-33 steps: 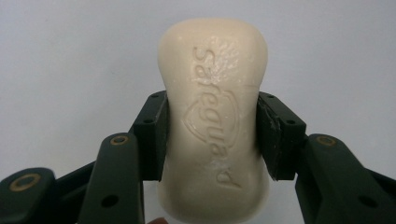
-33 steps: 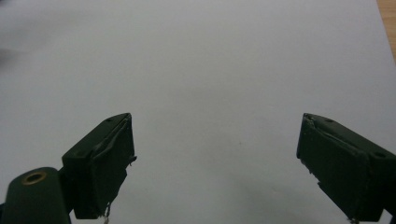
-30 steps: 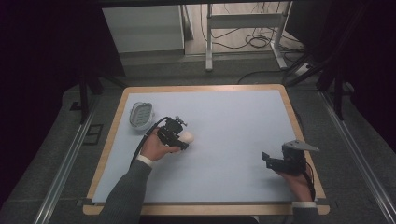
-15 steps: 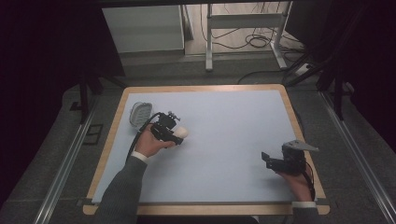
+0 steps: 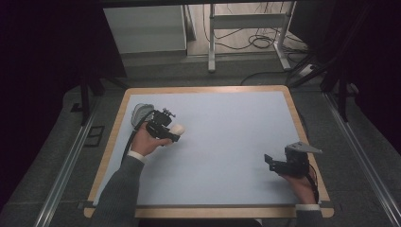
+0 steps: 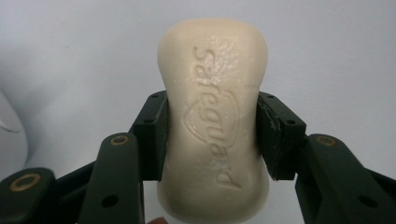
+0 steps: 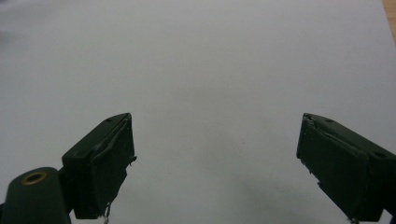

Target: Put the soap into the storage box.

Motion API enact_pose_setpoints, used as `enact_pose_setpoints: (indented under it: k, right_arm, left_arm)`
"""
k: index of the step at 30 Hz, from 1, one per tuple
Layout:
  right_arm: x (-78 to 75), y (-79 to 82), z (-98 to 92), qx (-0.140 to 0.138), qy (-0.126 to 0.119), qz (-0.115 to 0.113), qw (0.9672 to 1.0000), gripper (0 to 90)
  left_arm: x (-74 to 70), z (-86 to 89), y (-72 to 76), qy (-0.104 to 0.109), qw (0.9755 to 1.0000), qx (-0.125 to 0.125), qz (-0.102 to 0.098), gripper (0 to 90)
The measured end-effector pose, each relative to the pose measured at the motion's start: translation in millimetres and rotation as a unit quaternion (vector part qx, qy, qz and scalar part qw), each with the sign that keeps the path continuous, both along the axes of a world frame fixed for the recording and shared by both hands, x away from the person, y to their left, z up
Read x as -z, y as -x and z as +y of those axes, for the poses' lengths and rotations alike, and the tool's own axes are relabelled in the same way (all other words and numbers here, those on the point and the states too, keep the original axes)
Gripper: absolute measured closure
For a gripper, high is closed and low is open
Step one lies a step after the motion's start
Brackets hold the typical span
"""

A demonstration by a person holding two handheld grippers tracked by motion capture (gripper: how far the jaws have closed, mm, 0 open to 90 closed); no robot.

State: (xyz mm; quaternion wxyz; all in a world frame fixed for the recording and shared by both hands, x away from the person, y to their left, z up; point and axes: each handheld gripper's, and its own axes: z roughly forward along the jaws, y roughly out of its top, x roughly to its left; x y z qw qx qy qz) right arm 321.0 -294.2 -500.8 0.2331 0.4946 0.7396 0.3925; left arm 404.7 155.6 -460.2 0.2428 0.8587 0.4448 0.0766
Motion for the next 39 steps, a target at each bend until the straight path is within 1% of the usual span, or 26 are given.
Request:
enact_pose_setpoints:
  k: [8, 12, 15, 18, 20, 27, 32, 34, 39]
  right_arm:
    - [0.0, 0.2, 0.0, 0.000, 0.000, 0.000, 1.0000, 11.0]
    - [-0.2, 0.3, -0.7, 0.000, 0.000, 0.000, 1.0000, 11.0]
    - [0.1, 0.0, -1.1, 0.002, 0.000, -0.001, 1.0000, 11.1]
    - [0.3, -0.1, -1.4, 0.002, 0.000, 0.000, 1.0000, 11.0]
    - [0.2, -0.1, -1.5, 0.002, 0.000, -0.001, 1.0000, 11.1]
    - [0.3, -0.1, -1.4, 0.002, 0.001, 0.000, 1.0000, 11.1]
    - [0.2, 0.1, -0.7, 0.001, 0.001, 0.001, 1.0000, 11.1]
    - [0.5, -0.1, -0.5, 0.001, 0.002, 0.001, 1.0000, 11.1]
    - [0.8, -0.2, -0.8, 0.001, 0.002, 0.002, 1.0000, 11.1]
  left_arm:
    - [-5.2, 10.3, -2.8, -0.002, 0.9999, -0.012, -0.002, 49.5]
    - [-9.1, 14.4, -4.4, -0.003, 0.9998, -0.019, -0.007, 49.6]
    - [-11.7, 17.5, -6.4, -0.008, 0.9997, -0.021, -0.008, 49.6]
    - [-13.1, 21.4, -8.9, -0.005, 0.9996, -0.026, -0.009, 49.6]
    - [-14.0, 24.7, -11.2, -0.010, 0.9995, -0.030, -0.009, 49.6]
    - [-19.5, 36.7, -16.0, -0.009, 0.9990, -0.042, -0.011, 49.5]
    - [-22.6, 44.6, -19.4, -0.006, 0.9984, -0.055, -0.013, 49.6]
    - [-22.8, 48.2, -21.4, -0.009, 0.9982, -0.058, -0.011, 49.6]
    - [-24.9, 57.9, -25.6, -0.007, 0.9970, -0.076, -0.014, 49.6]
